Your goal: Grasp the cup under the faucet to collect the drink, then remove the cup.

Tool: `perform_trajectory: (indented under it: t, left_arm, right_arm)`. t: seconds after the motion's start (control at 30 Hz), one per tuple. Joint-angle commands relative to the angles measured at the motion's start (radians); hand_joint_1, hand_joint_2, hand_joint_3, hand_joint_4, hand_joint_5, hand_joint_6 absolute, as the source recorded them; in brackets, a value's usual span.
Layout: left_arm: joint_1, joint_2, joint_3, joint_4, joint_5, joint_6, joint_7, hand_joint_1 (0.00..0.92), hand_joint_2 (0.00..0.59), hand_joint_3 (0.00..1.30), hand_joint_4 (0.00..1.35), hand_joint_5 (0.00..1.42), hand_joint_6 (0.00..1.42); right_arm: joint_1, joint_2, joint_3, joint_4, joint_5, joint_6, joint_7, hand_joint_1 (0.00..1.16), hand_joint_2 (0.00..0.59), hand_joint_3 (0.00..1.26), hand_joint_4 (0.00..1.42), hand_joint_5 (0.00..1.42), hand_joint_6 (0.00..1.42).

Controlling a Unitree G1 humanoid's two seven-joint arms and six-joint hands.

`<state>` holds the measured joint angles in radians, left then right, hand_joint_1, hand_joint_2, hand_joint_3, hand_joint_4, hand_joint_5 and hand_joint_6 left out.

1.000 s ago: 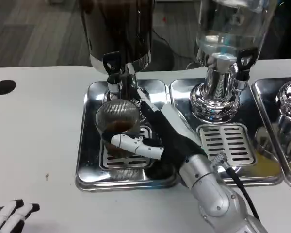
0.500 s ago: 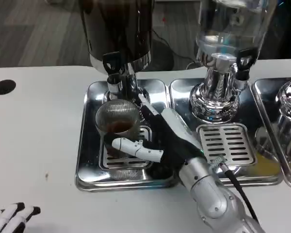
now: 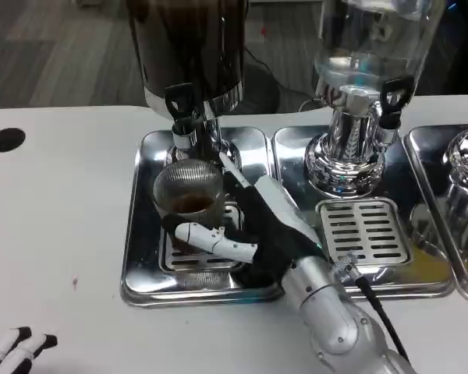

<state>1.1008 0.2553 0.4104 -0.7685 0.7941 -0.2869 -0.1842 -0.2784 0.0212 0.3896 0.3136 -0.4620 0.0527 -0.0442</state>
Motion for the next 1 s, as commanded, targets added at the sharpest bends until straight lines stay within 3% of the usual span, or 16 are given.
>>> perform_trajectory:
  t: [0.03,0.63,1.0]
  left_arm:
    - [0.015,0.005,0.005,0.005,-0.001,-0.013,-0.014,0.000,0.100,0.19,0.07,0.10,0.35]
    - [0.030,0.009,0.014,0.019,-0.006,-0.024,-0.017,0.000,0.101,0.20,0.09,0.10,0.35]
    - [0.029,0.008,0.026,0.007,-0.015,-0.020,-0.028,0.000,0.102,0.22,0.10,0.11,0.35]
  right_arm:
    - [-0.031,0.016,0.001,0.026,0.009,-0.029,-0.014,0.34,0.102,0.01,0.06,0.06,0.00]
    - [-0.052,0.034,-0.009,0.100,0.018,-0.055,-0.059,0.39,0.119,0.01,0.06,0.07,0.00]
    - [-0.050,0.035,-0.004,0.110,0.013,-0.045,-0.079,0.39,0.120,0.10,0.14,0.14,0.04]
